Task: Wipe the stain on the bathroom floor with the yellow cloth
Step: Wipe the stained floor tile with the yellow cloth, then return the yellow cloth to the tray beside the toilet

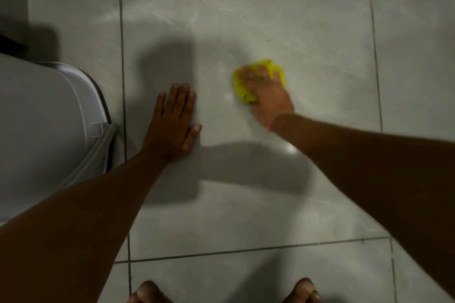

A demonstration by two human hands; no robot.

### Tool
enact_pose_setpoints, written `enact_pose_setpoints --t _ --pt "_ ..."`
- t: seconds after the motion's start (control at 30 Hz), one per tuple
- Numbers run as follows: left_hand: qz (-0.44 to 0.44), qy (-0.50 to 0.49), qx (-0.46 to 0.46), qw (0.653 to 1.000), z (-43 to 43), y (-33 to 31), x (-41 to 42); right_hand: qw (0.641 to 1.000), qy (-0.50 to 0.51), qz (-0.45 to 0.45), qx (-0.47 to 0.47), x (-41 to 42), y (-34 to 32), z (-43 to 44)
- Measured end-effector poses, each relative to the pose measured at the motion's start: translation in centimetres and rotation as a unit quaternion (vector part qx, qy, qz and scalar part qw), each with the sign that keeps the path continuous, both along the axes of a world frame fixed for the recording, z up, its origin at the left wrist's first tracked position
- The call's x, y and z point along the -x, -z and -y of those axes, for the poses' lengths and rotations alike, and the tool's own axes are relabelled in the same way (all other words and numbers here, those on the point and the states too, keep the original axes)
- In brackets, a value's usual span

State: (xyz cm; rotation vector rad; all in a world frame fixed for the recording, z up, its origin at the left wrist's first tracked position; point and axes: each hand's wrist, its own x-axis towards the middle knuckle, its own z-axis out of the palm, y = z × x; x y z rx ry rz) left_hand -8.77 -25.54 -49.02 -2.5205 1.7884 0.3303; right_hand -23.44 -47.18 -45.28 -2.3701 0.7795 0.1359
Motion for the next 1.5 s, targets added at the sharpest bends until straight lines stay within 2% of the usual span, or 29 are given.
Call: enact_pose_setpoints --t 0.03,0.1,0.17,0.27,0.33,0.37,0.43,0.5,0.6,0.67,0.7,0.73,0.77,0.83,0.9,1.0,1.17,1.3,1.5 --pt "-0.008 0.001 -0.010 1.000 0.1 -0.4 0.1 0.998 -0.053 0.028 -0.015 2.3 0.2 -2.6" --pt "-0.028 -0.009 -0.044 0.999 0.3 -1.5 0.2 0.975 -0.209 0.002 0.076 7.0 -0.2 -7.3" --pt "-0.061 -0.030 -0.093 0.993 1.0 -3.0 0.1 0.972 -0.219 -0.045 0.078 11.4 -0.8 -9.6" --pt "-0.146 -0.059 -0.206 0.966 1.9 -6.2 0.7 0.982 -0.171 -0.085 -0.006 15.0 -2.2 -11.0" --pt "-0.226 -0.103 -0.236 0.939 1.6 -8.6 3.0 0.991 -0.048 -0.075 -0.100 14.7 -4.3 -11.6" --pt "-0.291 -0.151 -0.224 0.918 1.2 -9.9 4.5 0.988 0.046 -0.051 -0.140 14.2 -5.8 -11.9" --pt "-0.432 -0.282 -0.148 0.844 0.5 -12.2 7.8 0.960 0.201 0.001 -0.194 12.8 -9.1 -12.2" --pt "-0.522 -0.396 -0.088 0.750 -0.4 -14.8 10.3 0.934 0.271 0.028 -0.233 11.3 -13.2 -12.6" --pt "-0.636 -0.472 -0.022 0.610 -1.5 -20.8 11.7 0.868 0.317 0.068 -0.376 9.4 -20.6 -14.1" --pt "-0.699 -0.484 0.022 0.526 -3.2 -26.4 11.2 0.848 0.314 0.091 -0.417 8.1 -25.9 -15.5" --pt "-0.709 -0.495 0.040 0.500 -4.4 -29.3 10.5 0.842 0.312 0.103 -0.429 7.2 -28.3 -16.4" --pt "-0.708 -0.503 0.058 0.492 -5.7 -32.1 9.8 0.836 0.312 0.112 -0.437 6.3 -30.5 -17.3" --pt "-0.700 -0.506 0.074 0.499 -6.9 -34.5 9.2 0.831 0.316 0.117 -0.442 5.6 -32.4 -18.2" --pt "-0.662 -0.507 0.110 0.541 -10.3 -38.9 7.3 0.835 0.305 0.113 -0.444 3.2 -35.6 -20.2" --pt "-0.625 -0.516 0.138 0.569 -13.7 -42.1 5.1 0.866 0.259 0.105 -0.414 0.6 -37.8 -22.3" --pt "-0.583 -0.541 0.156 0.585 -18.1 -44.9 1.3 0.921 0.177 0.093 -0.335 -4.0 -39.6 -25.3" --pt "-0.483 -0.603 0.195 0.604 -23.3 -45.1 -4.5 0.957 0.128 0.048 -0.255 -11.7 -39.3 -29.3" --pt "-0.423 -0.639 0.163 0.621 -25.2 -42.4 -6.1 0.978 0.087 -0.021 -0.189 -15.0 -37.2 -31.0" --pt "-0.294 -0.598 0.043 0.745 -25.2 -40.2 -7.2 0.994 0.038 -0.057 -0.091 -15.5 -36.8 -31.6"
